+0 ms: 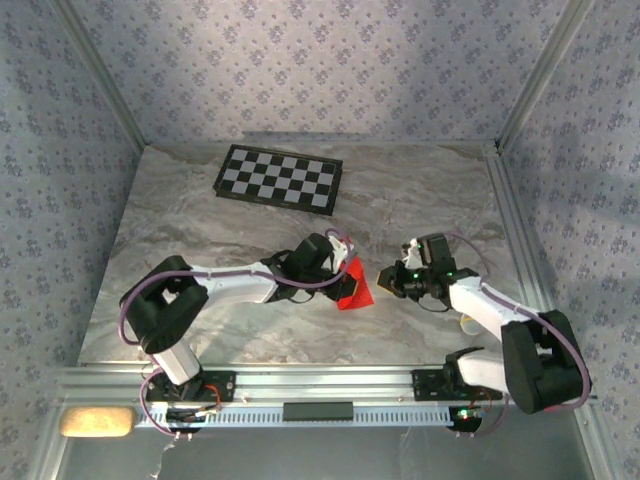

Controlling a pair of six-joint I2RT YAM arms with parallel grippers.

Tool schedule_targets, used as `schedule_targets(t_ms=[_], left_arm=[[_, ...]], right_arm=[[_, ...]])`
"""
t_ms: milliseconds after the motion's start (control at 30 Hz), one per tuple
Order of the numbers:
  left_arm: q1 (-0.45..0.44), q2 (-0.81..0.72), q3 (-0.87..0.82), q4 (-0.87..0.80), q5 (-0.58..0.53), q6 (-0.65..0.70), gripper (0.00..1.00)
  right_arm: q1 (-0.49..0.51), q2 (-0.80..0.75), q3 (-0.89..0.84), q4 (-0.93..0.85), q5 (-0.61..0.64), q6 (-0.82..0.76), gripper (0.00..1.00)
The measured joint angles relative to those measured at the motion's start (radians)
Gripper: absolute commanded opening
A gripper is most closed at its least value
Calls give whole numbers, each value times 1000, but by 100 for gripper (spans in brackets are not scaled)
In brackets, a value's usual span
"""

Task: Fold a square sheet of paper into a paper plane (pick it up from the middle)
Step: Fold the triangle a second time at the center of the table.

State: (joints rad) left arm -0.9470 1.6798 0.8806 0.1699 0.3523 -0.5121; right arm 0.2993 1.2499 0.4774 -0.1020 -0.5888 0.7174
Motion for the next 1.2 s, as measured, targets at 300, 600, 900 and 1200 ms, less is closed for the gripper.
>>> schedule_targets(t_ms=[300, 600, 900, 1200], left_arm=[[2, 13, -1, -1, 3, -13, 0], [7, 13, -4, -2, 3, -13, 0], [57, 53, -6, -29, 3, -13, 0], [77, 75, -6, -92, -27, 6, 0]], right_arm=[[88, 132, 65, 3, -2, -13, 4], [119, 260, 149, -85, 58, -84, 2], [126, 279, 171, -132, 90, -132, 2], [137, 283, 184, -150, 105, -132, 2]])
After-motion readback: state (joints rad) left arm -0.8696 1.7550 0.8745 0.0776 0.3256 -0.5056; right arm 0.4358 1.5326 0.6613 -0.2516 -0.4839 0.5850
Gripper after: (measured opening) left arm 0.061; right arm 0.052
